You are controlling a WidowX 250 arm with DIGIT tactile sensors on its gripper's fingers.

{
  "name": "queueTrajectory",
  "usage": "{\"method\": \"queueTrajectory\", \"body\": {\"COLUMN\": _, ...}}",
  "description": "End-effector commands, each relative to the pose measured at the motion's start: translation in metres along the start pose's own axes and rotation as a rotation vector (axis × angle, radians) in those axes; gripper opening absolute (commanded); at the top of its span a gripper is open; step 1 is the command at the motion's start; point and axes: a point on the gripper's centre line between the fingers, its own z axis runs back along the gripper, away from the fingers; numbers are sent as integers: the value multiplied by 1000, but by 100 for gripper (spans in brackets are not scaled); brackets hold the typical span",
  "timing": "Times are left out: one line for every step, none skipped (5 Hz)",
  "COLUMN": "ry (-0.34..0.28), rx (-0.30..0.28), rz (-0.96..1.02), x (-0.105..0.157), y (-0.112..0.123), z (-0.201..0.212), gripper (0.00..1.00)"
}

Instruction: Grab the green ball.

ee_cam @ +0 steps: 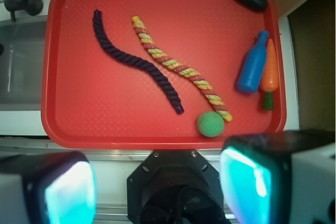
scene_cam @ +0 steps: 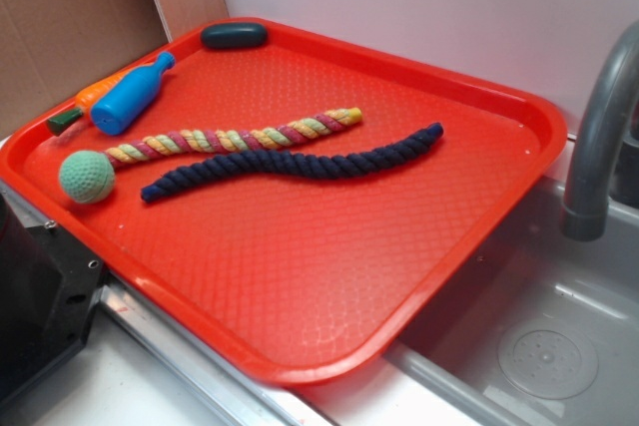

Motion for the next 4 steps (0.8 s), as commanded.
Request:
{"method": "queueTrajectory", "body": {"ry": 0, "rx": 0, "rz": 0, "x": 0, "y": 0, "z": 0, "gripper": 100}}
{"method": "queueTrajectory", "body": {"ry": 84, "rx": 101, "rz": 106, "x": 26, "y": 38, "z": -52, "gripper": 100}}
{"method": "queueTrajectory", "body": {"ry": 80, "rx": 100, "rz": 202, "x": 39, "y": 76, "z": -103, "gripper": 100}}
{"method": "queueTrajectory", "body": {"ry": 14, "rx": 41, "rz": 192, "x": 29, "y": 97, "z": -149, "gripper": 100}}
